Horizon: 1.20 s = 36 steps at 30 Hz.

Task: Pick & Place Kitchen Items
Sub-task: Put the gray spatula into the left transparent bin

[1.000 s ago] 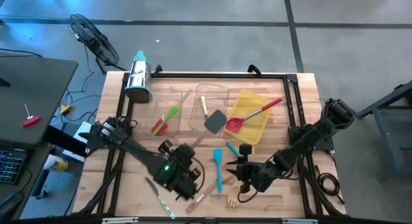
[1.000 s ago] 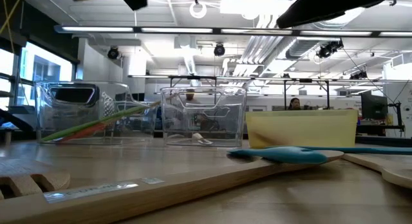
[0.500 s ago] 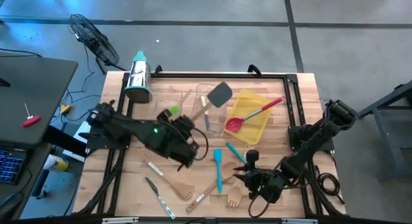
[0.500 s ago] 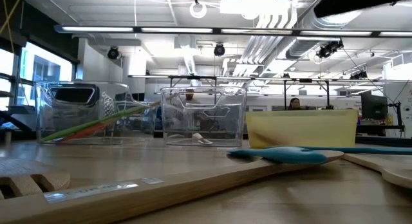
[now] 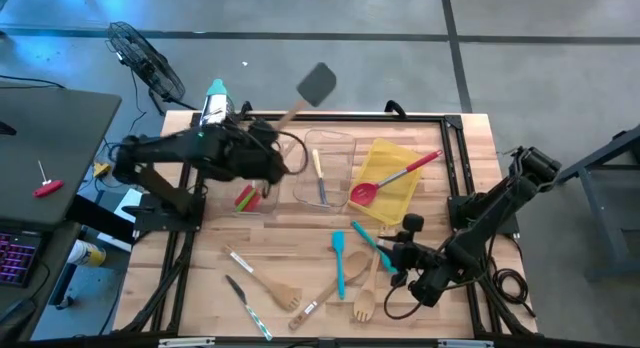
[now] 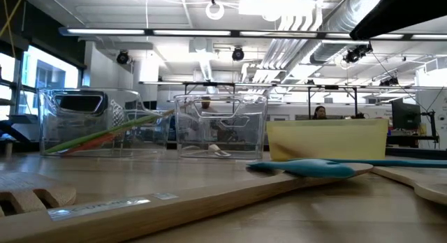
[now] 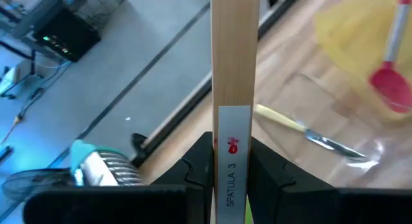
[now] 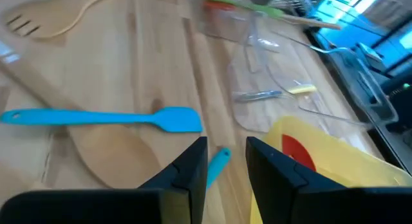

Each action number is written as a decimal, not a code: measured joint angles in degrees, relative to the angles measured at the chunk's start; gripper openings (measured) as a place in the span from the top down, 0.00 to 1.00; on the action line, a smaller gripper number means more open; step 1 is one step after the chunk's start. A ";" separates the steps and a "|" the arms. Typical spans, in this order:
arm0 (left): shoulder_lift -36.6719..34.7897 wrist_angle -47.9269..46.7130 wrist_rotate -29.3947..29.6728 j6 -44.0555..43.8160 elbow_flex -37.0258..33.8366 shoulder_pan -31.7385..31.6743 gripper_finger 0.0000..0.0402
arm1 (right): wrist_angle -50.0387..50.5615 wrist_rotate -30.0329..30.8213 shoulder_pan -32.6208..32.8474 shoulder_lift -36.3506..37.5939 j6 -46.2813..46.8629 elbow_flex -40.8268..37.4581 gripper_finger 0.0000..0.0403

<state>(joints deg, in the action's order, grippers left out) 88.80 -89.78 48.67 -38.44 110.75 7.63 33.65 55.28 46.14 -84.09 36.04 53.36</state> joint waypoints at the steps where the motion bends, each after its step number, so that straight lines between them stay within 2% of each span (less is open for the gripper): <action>1: -1.25 -0.23 0.00 0.64 -1.07 -0.71 0.87 | 0.11 0.81 -0.01 0.00 1.00 0.00 0.76; 5: -7.42 -0.30 -1.78 0.25 -8.59 -2.84 0.87 | 0.18 5.49 -0.64 0.00 2.86 0.00 0.76; 9: -14.51 -0.41 -4.57 -5.65 -19.48 -2.64 0.87 | 0.05 8.48 -2.74 0.00 2.10 0.00 0.76; 14: -22.95 -0.54 -10.21 -8.77 -34.52 1.34 0.87 | -2.45 6.52 -7.40 0.00 -2.67 0.00 0.76; 18: -27.55 -0.49 -12.42 -9.80 -40.86 4.30 0.87 | -8.81 2.71 -11.74 0.00 -7.83 0.00 0.76; 21: -28.50 -0.16 -12.36 -6.20 -41.38 5.96 0.87 | -15.77 -0.76 -14.96 -0.02 -13.63 0.00 0.76; 27: -26.99 -0.19 -10.75 8.49 -38.57 6.24 0.87 | -28.60 -9.54 -19.39 -0.02 -20.34 0.00 0.76; 32: -24.28 -0.22 -8.48 23.93 -35.17 6.25 0.87 | -32.06 -18.47 -20.09 -0.66 -20.16 0.00 0.76; 36: -22.36 -0.21 -8.49 37.49 -31.93 6.24 0.87 | -34.51 -24.45 -19.51 -1.86 -14.16 -0.02 0.76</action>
<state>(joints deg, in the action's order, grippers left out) 66.44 -89.99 40.18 -0.94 78.81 13.87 -0.87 30.83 26.63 -85.96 21.87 53.34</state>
